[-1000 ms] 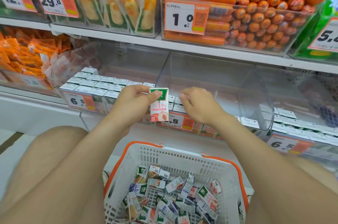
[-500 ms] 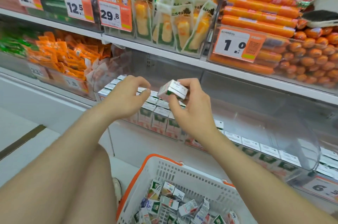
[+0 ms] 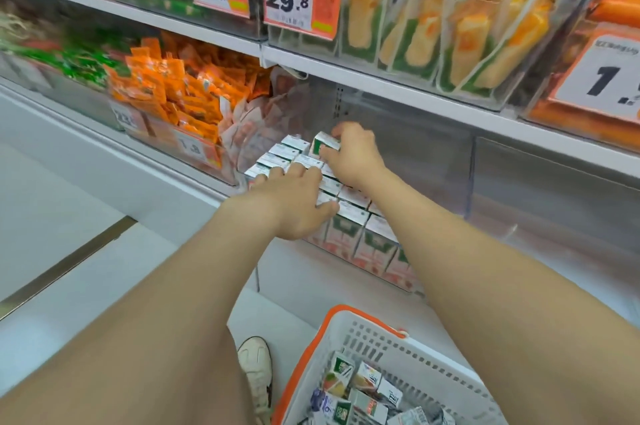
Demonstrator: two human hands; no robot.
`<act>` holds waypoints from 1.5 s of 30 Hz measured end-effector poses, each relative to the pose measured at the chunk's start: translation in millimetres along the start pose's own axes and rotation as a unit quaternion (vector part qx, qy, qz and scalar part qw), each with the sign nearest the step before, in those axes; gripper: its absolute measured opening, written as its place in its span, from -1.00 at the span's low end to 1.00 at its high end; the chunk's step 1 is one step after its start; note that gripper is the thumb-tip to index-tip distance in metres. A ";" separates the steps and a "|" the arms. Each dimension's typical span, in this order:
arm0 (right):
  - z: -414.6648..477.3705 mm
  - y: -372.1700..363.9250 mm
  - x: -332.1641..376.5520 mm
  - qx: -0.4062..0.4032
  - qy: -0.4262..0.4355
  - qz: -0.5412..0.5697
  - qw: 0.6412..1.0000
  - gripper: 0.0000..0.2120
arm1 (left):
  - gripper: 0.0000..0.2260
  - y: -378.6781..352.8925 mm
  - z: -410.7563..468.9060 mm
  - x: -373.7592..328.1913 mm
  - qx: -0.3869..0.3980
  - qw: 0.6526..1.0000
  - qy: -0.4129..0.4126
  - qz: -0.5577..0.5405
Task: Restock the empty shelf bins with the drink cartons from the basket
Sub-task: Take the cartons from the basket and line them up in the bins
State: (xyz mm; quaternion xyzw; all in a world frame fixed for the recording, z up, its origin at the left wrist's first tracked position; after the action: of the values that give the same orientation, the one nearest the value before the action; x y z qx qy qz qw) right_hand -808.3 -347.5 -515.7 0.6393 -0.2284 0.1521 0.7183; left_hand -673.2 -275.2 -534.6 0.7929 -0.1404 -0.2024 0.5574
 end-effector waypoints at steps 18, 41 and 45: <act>-197.4 66.3 21.9 -0.109 0.090 -0.043 0.989 -0.67 | -0.82 22.0 -60.9 -52.9 -0.112 0.991 -0.071 -0.026; -389.8 -210.8 -259.4 0.436 -0.094 -0.137 0.885 -0.81 | -0.66 -334.8 -40.1 -125.9 0.324 0.934 -0.100 0.112; -395.8 -236.3 -267.7 0.434 -0.071 -0.135 0.888 -0.67 | -0.79 -380.1 -44.3 -109.7 0.346 0.925 -0.066 0.141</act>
State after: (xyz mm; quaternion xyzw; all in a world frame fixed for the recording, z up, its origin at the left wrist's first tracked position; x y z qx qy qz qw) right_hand -862.2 31.0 -887.2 0.9211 -0.1016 0.0918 0.3644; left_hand -749.6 -60.4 -861.0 0.8931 -0.3490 -0.1125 0.2605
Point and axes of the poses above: each hand's wrist, its own z-axis towards the middle knuckle, its own y-axis out of the back of the hand, x = y × z, the point moved 9 cm from there along z, towards the middle knuckle, and after that the axes turned 5 degrees about x, right-handed, at the moved point
